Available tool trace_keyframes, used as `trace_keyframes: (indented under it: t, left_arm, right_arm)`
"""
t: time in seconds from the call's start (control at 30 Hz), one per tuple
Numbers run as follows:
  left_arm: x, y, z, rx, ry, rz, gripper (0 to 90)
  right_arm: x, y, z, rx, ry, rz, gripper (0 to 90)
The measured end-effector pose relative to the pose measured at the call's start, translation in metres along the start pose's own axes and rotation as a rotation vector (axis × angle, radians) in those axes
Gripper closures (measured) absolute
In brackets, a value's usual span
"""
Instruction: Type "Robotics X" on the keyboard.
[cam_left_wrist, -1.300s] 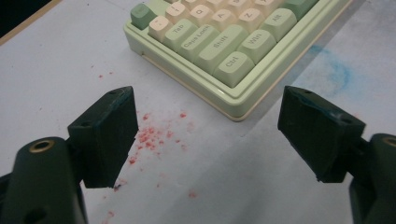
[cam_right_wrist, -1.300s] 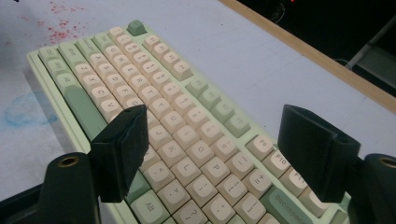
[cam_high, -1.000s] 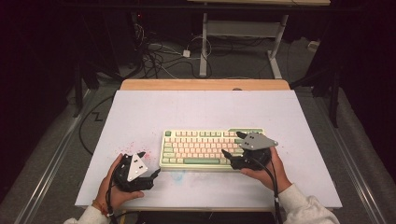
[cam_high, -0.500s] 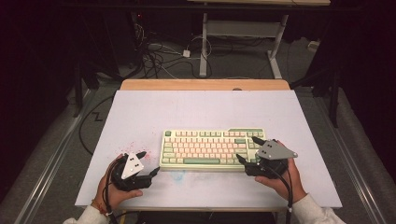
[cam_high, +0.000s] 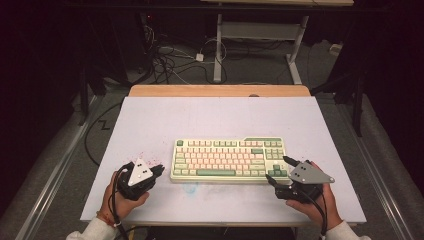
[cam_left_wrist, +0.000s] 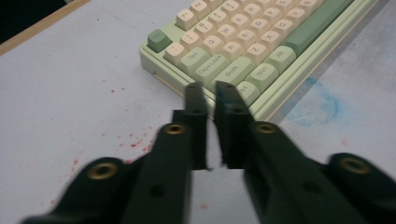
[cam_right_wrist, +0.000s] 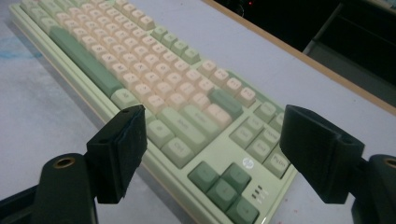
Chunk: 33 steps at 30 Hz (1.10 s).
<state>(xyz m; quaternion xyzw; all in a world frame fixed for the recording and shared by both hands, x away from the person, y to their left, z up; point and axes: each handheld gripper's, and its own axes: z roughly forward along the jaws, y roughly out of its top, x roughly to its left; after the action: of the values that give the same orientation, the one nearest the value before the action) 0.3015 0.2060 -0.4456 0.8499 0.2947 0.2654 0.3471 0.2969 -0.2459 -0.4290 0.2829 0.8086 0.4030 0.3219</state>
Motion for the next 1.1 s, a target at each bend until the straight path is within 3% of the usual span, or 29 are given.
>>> trace_keyframes:
  t: [0.13, 0.53, 0.8, 0.87, 1.1]
  left_arm:
    - [-0.001, 0.021, 0.007, -0.013, -0.033, 0.026, 87.5]
    - [-0.01, 0.059, 0.041, 0.007, -0.161, 0.016, 87.3]
    - [-0.028, 0.083, 0.063, 0.026, -0.236, 0.073, 87.3]
    - [-0.033, 0.088, 0.069, 0.043, -0.24, 0.098, 87.3]
    - [-0.045, 0.101, 0.089, 0.087, -0.279, 0.125, 87.3]
  right_arm:
    - [0.001, -0.006, -0.002, 0.02, -0.001, 0.001, 23.4]
    - [0.003, -0.009, 0.0, 0.03, -0.005, -0.01, 23.4]
    - [0.004, -0.01, 0.002, 0.034, 0.0, -0.013, 23.4]
    - [0.004, -0.01, 0.002, 0.034, 0.001, -0.015, 23.4]
    - [0.005, -0.012, 0.005, 0.048, 0.001, -0.028, 23.9]
